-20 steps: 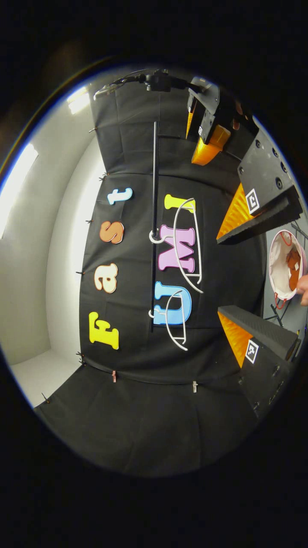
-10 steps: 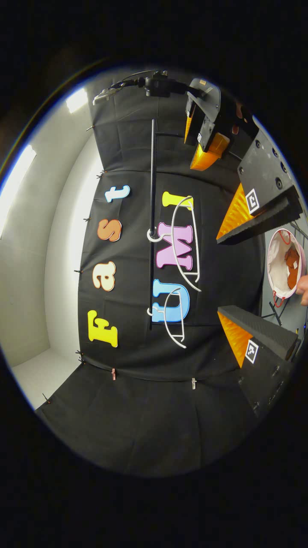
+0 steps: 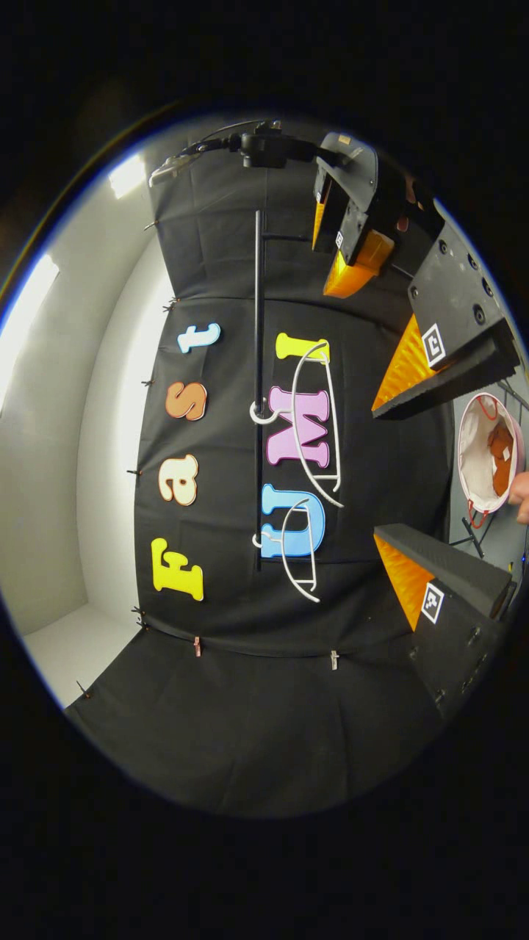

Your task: Grasp the clothes on the hanger with both hands and then place them into the laundry hamper below.

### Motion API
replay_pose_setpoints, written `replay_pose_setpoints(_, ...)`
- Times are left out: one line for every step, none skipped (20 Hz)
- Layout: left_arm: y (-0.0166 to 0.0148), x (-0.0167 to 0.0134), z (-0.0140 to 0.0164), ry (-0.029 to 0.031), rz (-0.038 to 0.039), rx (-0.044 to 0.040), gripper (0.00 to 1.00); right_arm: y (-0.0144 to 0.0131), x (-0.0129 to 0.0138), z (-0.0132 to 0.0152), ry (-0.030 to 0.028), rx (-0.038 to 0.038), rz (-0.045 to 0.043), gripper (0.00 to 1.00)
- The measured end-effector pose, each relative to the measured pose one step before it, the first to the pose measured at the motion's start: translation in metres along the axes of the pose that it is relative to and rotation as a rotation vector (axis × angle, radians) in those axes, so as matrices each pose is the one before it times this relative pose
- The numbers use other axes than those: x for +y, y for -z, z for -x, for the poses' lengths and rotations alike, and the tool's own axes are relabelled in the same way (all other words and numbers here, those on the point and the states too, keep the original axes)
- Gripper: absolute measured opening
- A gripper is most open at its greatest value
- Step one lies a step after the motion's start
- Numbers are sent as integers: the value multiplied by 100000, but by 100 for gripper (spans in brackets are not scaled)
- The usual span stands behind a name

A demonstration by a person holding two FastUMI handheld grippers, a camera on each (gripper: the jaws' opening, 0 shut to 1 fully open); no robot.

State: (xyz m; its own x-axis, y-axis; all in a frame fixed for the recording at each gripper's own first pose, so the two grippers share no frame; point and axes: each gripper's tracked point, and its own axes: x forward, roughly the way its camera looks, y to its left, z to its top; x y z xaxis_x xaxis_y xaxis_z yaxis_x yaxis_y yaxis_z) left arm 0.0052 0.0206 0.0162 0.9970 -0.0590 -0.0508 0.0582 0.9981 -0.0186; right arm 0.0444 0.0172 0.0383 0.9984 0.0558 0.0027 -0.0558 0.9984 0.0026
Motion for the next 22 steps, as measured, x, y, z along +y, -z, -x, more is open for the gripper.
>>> replay_pose_setpoints(38, 21, -39, -43, 101, 27, 91, 67, -96, 11, 66, -4, 136, 98)
replay_pose_setpoints(-31, 26, 13, -125, -44, -8, 91, 163, -2, -39, -27, 410, -17, 100)
replay_pose_setpoints(49, 0, 50, -206, -39, -47, 91, 177, -18, -70, 62, 456, -90, 98)
replay_pose_setpoints(81, 33, -94, -163, 34, 156, 91, 15, -158, -94, 257, 180, -344, 98)
replay_pose_setpoints(168, -40, -9, -80, 44, 331, 91, -99, -73, 78, 82, -166, -409, 98)
replay_pose_setpoints(-94, -72, -8, -52, -128, -122, 91, -96, -131, -56, 349, -278, 19, 98)
replay_pose_setpoints(66, -27, -32, -127, -208, -67, 90, 149, -181, -28, 66, -39, 70, 98)
replay_pose_setpoints(-40, -64, -49, -109, -308, 60, 91, 112, -114, -74, 79, 183, 83, 98)
replay_pose_setpoints(105, -56, -32, -91, -402, 174, 91, 78, -102, -13, 189, 167, -30, 98)
replay_pose_setpoints(32, -81, -90, 101, -570, 145, 91, 66, -41, -11, -54, 92, -138, 98)
replay_pose_setpoints(87, -99, -22, -69, -510, 202, 91, 157, -64, -28, 256, 326, -33, 98)
replay_pose_setpoints(21, -66, 28, -55, -207, 126, 91, 59, 1, -80, -166, 64, -251, 98)
replay_pose_setpoints(88, -11, -45, -168, -78, -21, 91, -34, -16, -19, 35, -20, -33, 99)
replay_pose_setpoints(-140, -32, -37, -290, 13, -265, 86, -117, -17, -57, -118, -272, -98, 98)
replay_pose_setpoints(15, -82, -25, 67, 203, -185, 90, -11, -12, 56, 43, -8, 228, 98)
replay_pose_setpoints(-61, -87, -121, 183, 231, 174, 91, -5, -63, -128, -110, -213, 178, 98)
replay_pose_setpoints(122, 7, -18, -6, 105, 337, 91, -65, -24, 151, 39, -222, 253, 100)
replay_pose_setpoints(-29, -11, -10, -44, -32, -27, 91, -147, -27, -22, -87, -405, 267, 98)
replay_pose_setpoints(54, -33, 22, 69, -22, 10, 91, -97, 2, -8, 21, -370, 474, 98)
replay_pose_setpoints(-63, -30, 74, 80, 5, -90, 90, -205, -94, 86, -10, -598, 284, 98)
replay_pose_setpoints(-95, -47, 36, 166, -113, -608, 91, -245, 37, 175, 32, -759, 229, 98)
replay_pose_setpoints(-173, -62, 24, 64, -52, -488, 91, -176, -131, 126, 257, -851, 167, 98)
